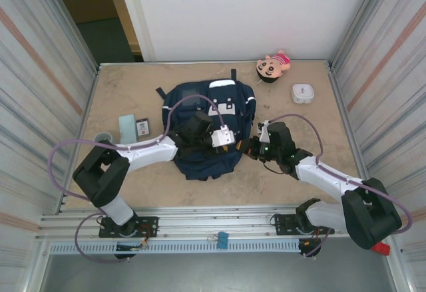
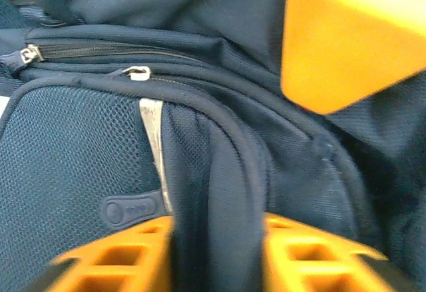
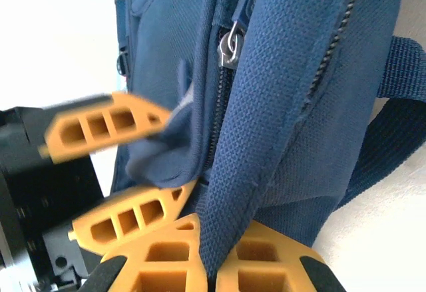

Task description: Pack the student bag

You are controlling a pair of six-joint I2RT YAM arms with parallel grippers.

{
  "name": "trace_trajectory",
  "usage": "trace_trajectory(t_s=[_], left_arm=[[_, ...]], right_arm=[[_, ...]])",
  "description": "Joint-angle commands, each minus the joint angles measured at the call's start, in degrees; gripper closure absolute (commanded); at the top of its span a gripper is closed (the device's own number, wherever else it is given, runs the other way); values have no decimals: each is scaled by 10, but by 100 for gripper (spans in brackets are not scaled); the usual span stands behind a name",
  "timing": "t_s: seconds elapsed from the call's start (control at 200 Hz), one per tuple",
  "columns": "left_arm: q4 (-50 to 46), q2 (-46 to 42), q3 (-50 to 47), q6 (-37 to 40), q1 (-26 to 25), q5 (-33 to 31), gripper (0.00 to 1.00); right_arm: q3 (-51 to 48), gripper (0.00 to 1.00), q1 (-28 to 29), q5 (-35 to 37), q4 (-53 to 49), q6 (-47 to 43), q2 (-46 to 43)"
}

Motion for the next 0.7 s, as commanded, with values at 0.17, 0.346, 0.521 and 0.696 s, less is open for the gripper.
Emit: trace_trajectory(t_s=[0.17,0.346,0.521,0.696], left_arm=[[-55,-66,99,-49,25,-58,100],[-109,-97,190,-89,37,-57,100],[-125,-110,235,-99,44,-49,100],[-139,-97,268,-116,45,-77,100]], right_arm=[[11,40,-23,37,-52,-54,-119],[-45,19,-17,70,-30,-30,-174],[-77,16,30,96,35,-15,-195],[-61,15,71,61,143,-2,-159]])
